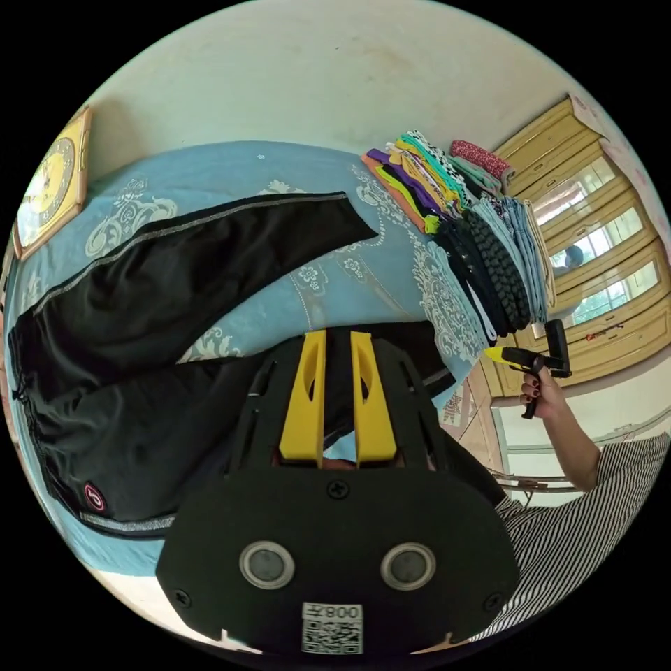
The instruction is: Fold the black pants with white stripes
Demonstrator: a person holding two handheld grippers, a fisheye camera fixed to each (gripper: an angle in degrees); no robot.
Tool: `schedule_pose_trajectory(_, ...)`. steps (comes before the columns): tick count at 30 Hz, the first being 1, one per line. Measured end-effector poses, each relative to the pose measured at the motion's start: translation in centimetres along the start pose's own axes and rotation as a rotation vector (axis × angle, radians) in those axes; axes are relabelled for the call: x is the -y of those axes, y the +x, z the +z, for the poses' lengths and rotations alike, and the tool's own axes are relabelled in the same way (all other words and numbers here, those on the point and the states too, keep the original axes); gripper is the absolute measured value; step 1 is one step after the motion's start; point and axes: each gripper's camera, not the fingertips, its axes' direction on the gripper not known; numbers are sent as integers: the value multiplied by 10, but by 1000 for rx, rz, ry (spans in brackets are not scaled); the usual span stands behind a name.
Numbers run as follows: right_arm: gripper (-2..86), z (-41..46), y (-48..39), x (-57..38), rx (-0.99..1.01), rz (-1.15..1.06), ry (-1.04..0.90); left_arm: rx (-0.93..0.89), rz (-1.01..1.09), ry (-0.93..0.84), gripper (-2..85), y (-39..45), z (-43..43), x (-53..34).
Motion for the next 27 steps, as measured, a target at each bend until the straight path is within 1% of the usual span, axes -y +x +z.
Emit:
schedule_pose_trajectory(1, 56, 19, -3, -9, -105, -10, -59, 30, -10, -18, 68, -6, -3, -17)
schedule_pose_trajectory(2, 59, 37, -1, -18, -169, -12, -109, 45, -15, -33, 69, -10, -4, -25)
schedule_pose_trajectory(4, 64, 60, 2, -27, -213, -19, -167, 112, -40, -114, 72, -23, -5, -60)
schedule_pose_trajectory(7, 76, 78, -8, -29, -226, -40, -184, 194, -80, -193, 73, -37, -6, -90)
schedule_pose_trajectory(12, 69, 101, -37, -12, -375, -106, -187, 280, -132, -303, 62, -57, 10, -103)
schedule_pose_trajectory(14, 47, 121, -40, -2, -469, -101, -218, 276, -157, -292, 49, -61, 7, -103)
schedule_pose_trajectory(15, 42, 127, -39, 1, -481, -95, -242, 264, -170, -287, 37, -64, 3, -104)
schedule_pose_trajectory(20, 14, 138, -54, 14, -466, -148, -294, 235, -189, -260, 18, -69, -13, -114)
schedule_pose_trajectory(24, 8, 121, -59, 22, -441, -151, -274, 169, -170, -197, 12, -65, -36, -124)
schedule_pose_trajectory(27, 6, 99, -72, 29, -496, -199, -257, 106, -115, -158, 11, -53, -47, -130)
